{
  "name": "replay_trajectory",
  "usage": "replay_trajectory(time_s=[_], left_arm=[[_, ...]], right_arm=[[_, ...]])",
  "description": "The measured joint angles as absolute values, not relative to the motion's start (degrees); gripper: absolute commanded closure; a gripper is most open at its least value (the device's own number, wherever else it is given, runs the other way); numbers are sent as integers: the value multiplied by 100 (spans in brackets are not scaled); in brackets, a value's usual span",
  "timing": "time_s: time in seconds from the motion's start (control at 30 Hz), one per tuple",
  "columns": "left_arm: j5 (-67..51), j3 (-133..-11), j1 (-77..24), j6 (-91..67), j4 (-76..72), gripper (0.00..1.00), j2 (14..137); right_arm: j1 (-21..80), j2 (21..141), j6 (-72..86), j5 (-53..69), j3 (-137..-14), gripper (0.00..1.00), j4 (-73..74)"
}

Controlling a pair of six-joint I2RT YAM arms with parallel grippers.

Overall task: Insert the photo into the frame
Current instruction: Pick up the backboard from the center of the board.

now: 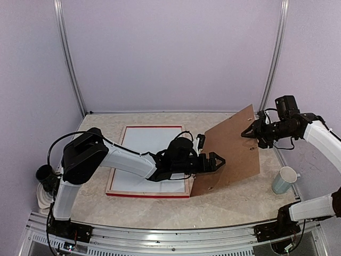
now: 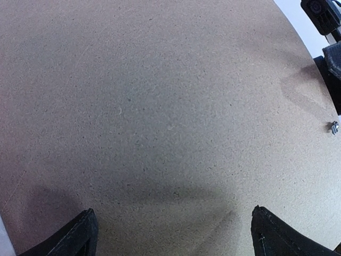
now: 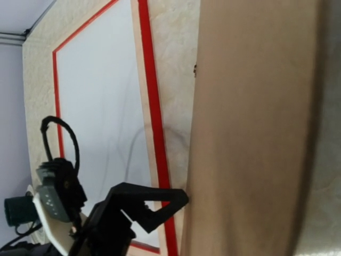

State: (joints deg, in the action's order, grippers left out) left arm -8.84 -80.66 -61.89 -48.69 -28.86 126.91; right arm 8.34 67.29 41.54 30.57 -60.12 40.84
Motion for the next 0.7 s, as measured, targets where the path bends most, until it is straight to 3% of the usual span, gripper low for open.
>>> replay_trajectory(time_s=[0.37, 0.5, 0.7], left_arm=[[-884, -8003, -6189, -4906, -2976, 1, 12693], [-886, -7985, -6191, -4912, -3004, 1, 12693], [-888, -7970, -6191, -4925, -3033, 2, 12693]], right_arm=[[834, 6890, 4062, 2945, -5988, 62, 4088], [834, 6928, 3999, 2956, -5900, 71, 4086], [832, 6993, 3966, 3044, -5822, 71, 4080]])
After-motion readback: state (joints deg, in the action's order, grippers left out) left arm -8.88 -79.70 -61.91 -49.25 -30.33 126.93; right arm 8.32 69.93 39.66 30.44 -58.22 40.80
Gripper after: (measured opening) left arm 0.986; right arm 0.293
